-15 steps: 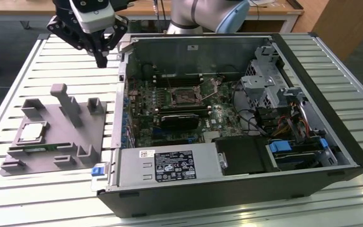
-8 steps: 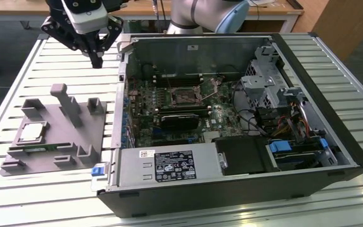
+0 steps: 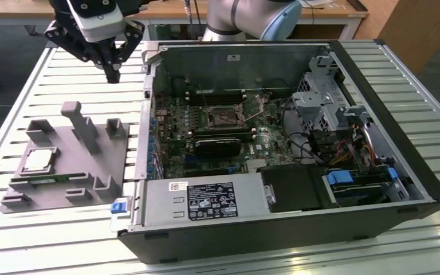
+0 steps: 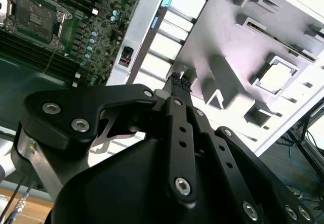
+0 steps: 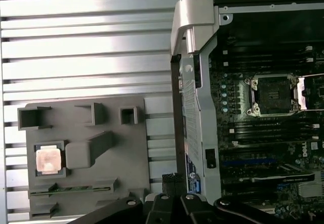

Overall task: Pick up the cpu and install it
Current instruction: 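Reach for the cpu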

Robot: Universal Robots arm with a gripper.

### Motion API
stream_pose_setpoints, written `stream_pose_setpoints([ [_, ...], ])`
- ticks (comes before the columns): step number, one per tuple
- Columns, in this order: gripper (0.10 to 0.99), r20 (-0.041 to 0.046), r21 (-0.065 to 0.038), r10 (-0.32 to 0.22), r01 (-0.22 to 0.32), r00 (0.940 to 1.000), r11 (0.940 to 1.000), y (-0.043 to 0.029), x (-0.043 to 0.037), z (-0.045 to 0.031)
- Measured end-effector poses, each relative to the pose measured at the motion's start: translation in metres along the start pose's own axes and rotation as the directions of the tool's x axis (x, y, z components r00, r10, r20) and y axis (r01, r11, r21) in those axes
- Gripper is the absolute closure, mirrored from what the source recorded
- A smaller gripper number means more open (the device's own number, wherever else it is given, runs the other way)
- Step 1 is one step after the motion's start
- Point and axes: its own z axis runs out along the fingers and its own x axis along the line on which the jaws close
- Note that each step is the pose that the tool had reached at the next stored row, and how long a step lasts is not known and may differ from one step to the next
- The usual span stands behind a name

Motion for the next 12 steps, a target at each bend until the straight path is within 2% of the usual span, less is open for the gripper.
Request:
stream_pose_setpoints([
  [12,0.98,-0.0026,0.0,0.0,0.0,1.0,1.0,-0.001,0.0126,0.0012],
])
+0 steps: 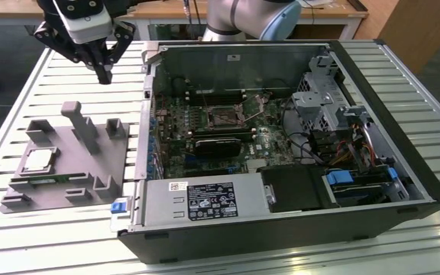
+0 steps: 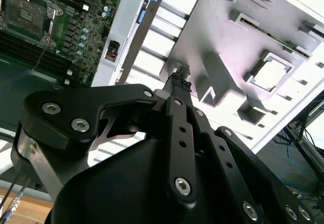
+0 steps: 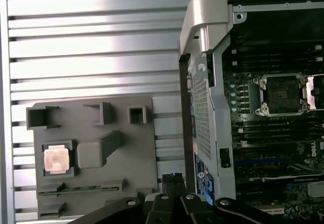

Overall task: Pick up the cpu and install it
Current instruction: 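Reach for the cpu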

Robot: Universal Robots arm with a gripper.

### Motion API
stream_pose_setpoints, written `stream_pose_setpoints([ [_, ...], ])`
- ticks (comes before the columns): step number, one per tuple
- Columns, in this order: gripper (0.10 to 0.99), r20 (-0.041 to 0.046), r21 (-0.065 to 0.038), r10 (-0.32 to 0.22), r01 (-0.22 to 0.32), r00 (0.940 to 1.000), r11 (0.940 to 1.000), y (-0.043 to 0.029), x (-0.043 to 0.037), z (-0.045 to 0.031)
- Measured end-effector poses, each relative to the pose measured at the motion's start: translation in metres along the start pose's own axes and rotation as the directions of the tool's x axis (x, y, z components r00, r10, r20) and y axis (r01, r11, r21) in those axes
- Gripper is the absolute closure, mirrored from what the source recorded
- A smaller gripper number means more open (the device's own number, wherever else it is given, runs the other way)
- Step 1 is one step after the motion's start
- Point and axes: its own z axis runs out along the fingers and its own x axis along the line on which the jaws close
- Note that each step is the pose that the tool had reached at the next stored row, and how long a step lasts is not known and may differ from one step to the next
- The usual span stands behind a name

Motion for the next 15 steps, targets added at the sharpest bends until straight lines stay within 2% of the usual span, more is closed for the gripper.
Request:
stream_pose_setpoints([
  [15,0.98,-0.0019,0.0,0.0,0.0,1.0,1.0,-0.0013,0.016,0.0013],
])
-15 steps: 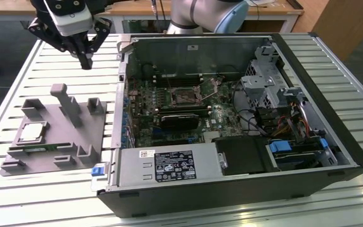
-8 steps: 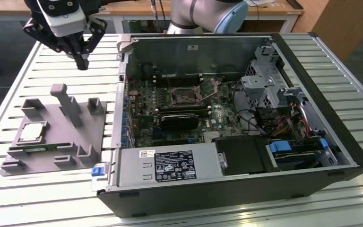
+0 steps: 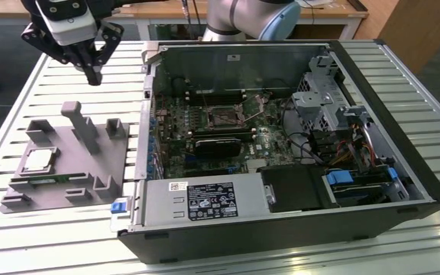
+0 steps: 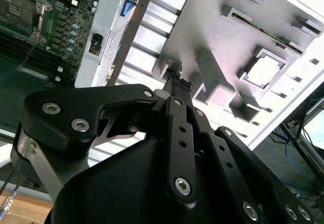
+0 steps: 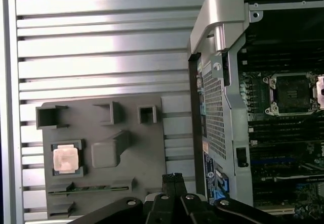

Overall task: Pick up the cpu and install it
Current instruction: 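Reach for the cpu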

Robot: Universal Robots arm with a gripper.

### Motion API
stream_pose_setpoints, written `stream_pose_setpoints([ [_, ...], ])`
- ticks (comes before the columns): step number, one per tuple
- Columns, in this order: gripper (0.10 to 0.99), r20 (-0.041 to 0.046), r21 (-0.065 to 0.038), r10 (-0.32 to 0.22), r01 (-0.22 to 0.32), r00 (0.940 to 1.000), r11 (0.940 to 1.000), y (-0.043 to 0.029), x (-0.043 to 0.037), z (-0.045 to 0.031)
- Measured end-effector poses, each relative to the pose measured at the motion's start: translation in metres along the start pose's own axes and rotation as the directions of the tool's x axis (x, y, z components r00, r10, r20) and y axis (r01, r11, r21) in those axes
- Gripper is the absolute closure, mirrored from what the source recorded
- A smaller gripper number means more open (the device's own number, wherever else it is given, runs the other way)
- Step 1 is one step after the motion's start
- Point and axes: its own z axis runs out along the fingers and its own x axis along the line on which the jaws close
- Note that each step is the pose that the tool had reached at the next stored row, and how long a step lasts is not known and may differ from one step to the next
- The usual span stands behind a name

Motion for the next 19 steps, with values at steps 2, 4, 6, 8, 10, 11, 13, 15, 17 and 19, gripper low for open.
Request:
stream_pose_setpoints([
  [2,0.98,-0.0003,0.0,0.0,0.0,1.0,1.0,-0.0002,0.0021,0.0001],
  [4,0.98,-0.0005,0.0,0.0,0.0,1.0,1.0,-0.0004,0.0043,0.0003],
  [6,0.98,-0.0007,0.0,0.0,0.0,1.0,1.0,-0.0005,0.0067,0.0006],
  [8,0.98,-0.0009,0.0,0.0,0.0,1.0,1.0,-0.0007,0.0092,0.0008],
  [10,0.98,-0.0011,0.0,0.0,0.0,1.0,1.0,-0.0009,0.0115,0.001],
  [11,0.98,-0.0012,0.0,0.0,0.0,1.0,1.0,-0.001,0.0126,0.0011],
  [13,0.98,-0.0014,0.0,0.0,0.0,1.0,1.0,-0.0012,0.0148,0.0013],
  [15,0.98,-0.0018,0.0,0.0,0.0,1.0,1.0,-0.0014,0.0168,0.0015],
  [17,0.98,-0.0021,0.0,0.0,0.0,1.0,1.0,-0.0015,0.0189,0.0016],
  [19,0.98,-0.0023,0.0,0.0,0.0,1.0,1.0,-0.0017,0.0212,0.0019],
])
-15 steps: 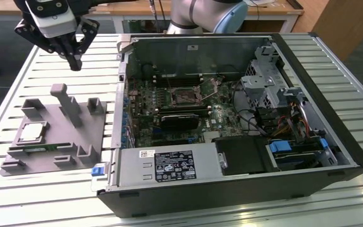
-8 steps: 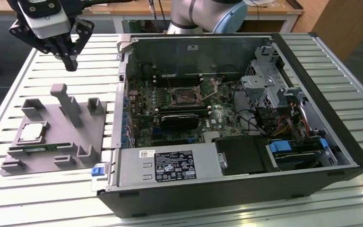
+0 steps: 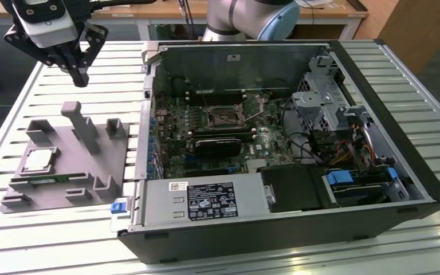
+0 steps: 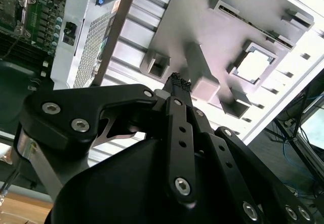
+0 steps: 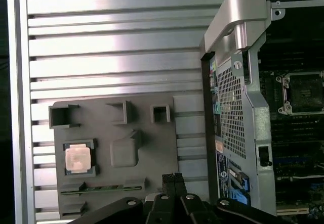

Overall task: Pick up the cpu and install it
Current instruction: 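Reach for the cpu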

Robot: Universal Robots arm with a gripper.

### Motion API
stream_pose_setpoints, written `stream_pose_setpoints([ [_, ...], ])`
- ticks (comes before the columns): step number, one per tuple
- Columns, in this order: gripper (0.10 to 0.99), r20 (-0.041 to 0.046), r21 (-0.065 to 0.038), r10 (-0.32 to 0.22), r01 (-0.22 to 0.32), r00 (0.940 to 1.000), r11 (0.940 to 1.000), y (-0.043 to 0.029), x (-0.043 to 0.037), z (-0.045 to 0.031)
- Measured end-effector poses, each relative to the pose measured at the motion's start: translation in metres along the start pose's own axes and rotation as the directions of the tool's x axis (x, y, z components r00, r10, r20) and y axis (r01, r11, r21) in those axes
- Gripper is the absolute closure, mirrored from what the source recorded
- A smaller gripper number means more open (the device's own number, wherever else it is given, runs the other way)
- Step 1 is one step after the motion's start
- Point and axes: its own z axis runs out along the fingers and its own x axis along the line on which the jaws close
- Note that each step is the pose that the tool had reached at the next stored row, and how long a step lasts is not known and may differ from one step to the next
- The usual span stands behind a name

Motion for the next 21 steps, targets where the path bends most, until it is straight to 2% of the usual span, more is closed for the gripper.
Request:
stream_pose_setpoints([
  [21,0.98,-0.003,0.0,0.0,0.0,1.0,1.0,-0.0019,0.0242,0.0021],
])
